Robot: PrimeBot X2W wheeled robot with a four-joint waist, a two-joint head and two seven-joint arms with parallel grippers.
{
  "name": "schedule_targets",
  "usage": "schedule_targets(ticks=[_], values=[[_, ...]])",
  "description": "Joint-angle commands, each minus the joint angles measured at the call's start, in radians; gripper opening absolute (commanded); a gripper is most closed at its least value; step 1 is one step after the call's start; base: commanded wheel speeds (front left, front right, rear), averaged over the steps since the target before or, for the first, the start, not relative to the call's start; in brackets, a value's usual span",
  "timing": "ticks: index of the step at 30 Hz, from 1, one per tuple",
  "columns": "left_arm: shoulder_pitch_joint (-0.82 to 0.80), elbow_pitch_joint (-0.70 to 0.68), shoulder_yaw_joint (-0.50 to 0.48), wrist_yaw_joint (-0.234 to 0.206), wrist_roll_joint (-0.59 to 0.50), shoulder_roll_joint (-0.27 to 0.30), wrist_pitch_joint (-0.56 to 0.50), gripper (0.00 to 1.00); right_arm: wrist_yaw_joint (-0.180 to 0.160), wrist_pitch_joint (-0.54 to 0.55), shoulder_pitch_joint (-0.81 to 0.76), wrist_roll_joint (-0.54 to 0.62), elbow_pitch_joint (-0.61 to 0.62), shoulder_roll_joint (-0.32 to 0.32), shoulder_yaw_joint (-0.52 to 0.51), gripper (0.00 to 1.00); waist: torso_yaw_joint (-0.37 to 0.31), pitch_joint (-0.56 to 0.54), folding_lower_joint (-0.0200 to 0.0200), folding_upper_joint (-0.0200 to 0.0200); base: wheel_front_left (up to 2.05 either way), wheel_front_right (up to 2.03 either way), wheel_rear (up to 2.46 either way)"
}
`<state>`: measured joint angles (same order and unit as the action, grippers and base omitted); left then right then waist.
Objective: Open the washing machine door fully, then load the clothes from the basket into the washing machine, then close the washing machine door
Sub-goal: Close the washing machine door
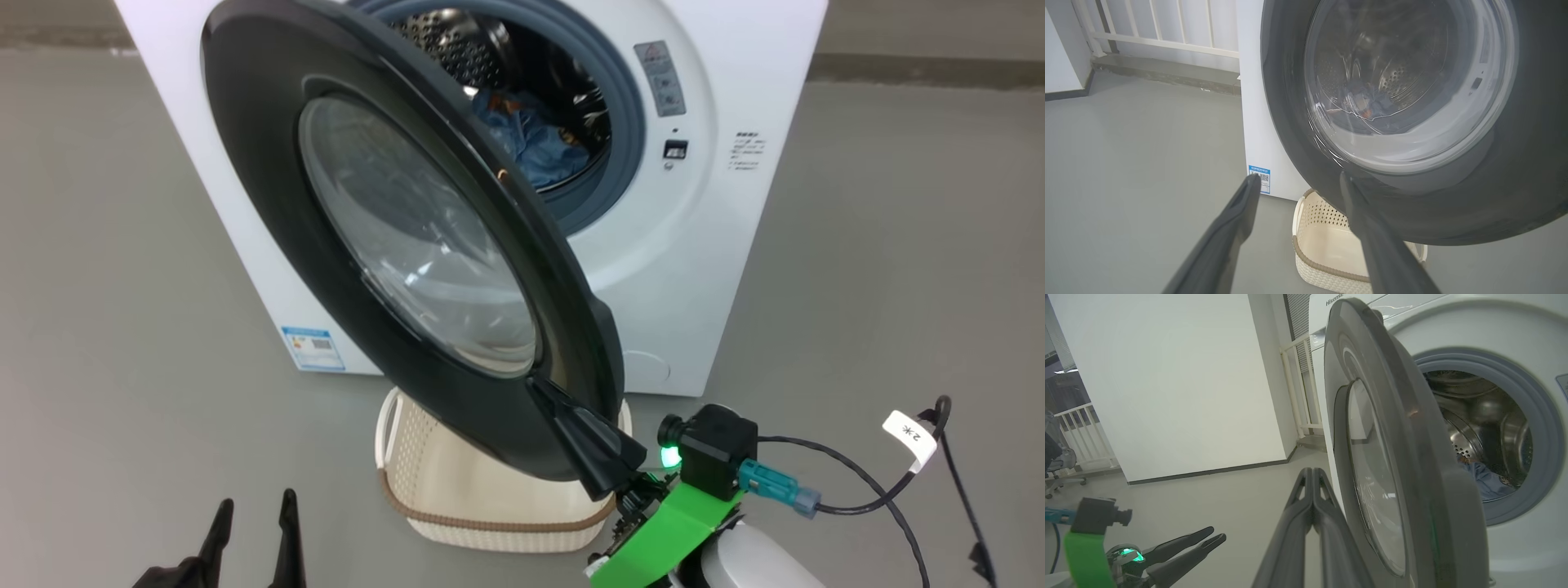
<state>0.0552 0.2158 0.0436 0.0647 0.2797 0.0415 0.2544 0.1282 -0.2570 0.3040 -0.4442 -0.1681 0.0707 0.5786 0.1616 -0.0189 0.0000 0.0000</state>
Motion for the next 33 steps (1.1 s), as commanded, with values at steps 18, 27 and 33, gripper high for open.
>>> schedule_targets(ticks=[18, 27, 33], values=[[-0.107, -0.035, -0.019, -0.003, 0.013, 0.009, 0.007, 1.0, 0.003, -0.005, 0.076, -0.024, -0.028, -0.02, -0.098, 0.0, 0.02, 0.134, 0.0, 0.0, 0.0, 0.0, 0.0], [-0.133, -0.038, -0.016, 0.001, 0.024, 0.009, 0.007, 1.0, 0.003, -0.005, 0.124, 0.003, -0.029, -0.02, -0.166, 0.0, 0.002, 0.196, 0.0, 0.0, 0.0, 0.0, 0.0], [-0.165, -0.045, -0.014, 0.005, 0.027, 0.009, 0.007, 1.0, 0.003, -0.005, 0.174, 0.029, -0.04, -0.02, -0.214, 0.0, 0.004, 0.252, 0.0, 0.0, 0.0, 0.0, 0.0]])
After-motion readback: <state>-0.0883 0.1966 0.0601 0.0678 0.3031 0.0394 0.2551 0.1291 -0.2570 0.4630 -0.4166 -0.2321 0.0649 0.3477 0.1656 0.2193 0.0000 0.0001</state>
